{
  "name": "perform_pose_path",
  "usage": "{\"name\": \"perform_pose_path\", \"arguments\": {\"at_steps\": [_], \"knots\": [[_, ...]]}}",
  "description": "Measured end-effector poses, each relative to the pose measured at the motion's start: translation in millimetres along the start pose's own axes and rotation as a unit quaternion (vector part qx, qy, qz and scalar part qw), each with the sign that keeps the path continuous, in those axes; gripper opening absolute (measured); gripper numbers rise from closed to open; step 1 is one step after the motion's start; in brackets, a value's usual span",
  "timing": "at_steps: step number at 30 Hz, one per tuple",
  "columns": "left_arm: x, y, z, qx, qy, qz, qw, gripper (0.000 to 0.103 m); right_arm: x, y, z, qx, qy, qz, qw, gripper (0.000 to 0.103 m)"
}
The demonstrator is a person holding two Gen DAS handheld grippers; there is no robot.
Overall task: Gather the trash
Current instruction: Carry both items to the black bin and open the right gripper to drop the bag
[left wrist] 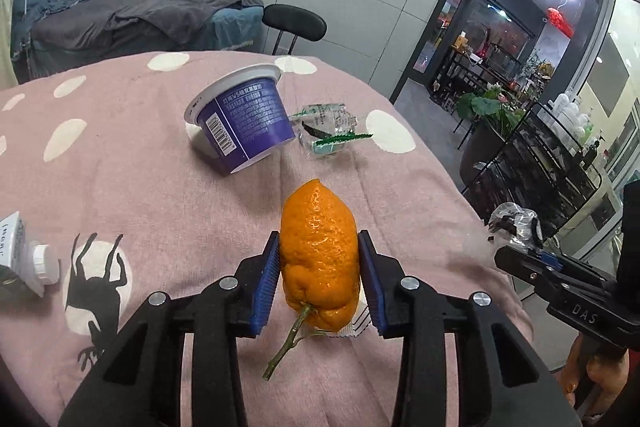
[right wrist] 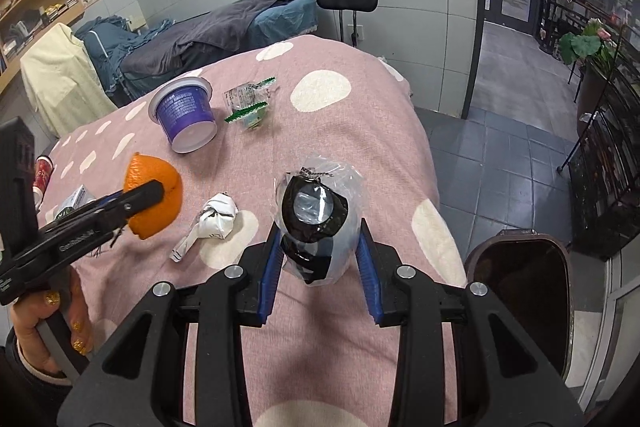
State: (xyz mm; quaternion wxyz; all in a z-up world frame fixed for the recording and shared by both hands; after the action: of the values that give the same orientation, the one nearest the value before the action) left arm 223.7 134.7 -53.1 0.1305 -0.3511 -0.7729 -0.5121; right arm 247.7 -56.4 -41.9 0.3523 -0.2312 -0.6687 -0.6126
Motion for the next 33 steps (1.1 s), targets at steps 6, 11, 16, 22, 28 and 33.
{"name": "perform_pose_path", "arguments": {"at_steps": [6, 11, 16, 22, 28, 33], "knots": [[10, -3, -33, -0.021, -0.019, -0.012, 0.9995, 0.037, 11, -10, -19, -0.019, -0.003, -0.006, 1.000, 0.036], [6, -10, -59, -0.038, -0.043, -0.008, 0.9983, 0.037, 22, -24, -38, -0.035, -0.012, -0.010, 0.999, 0.036], [1, -22, -84, -0.053, -0.064, 0.002, 0.9965, 0.037, 33, -38, -64, -0.058, -0.026, -0.013, 0.998, 0.036], [-15, -32, -113, -0.068, -0.094, 0.019, 0.9931, 0.037, 39, -57, -101, -0.086, -0.054, -0.006, 0.995, 0.036], [-29, -41, -139, -0.081, -0.119, 0.037, 0.9889, 0.037, 35, -80, -142, -0.123, -0.089, 0.013, 0.988, 0.036], [-40, -46, -159, -0.097, -0.132, 0.048, 0.9853, 0.037, 24, -98, -170, -0.141, -0.124, 0.031, 0.982, 0.036]]}}
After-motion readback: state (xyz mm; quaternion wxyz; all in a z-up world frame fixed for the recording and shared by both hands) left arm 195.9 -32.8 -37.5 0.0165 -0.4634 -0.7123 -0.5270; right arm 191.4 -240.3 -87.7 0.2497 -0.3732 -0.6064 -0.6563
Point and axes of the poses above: each gripper's, at about its wrist camera, not at the fingertips, and x roughly against the way its jaws point, z to its left, y to its top, the point moved 2 cm from there along -x, roughly the way its jaws point, and after that the axes turned 14 degrees about -y, right-handed, at the moved point
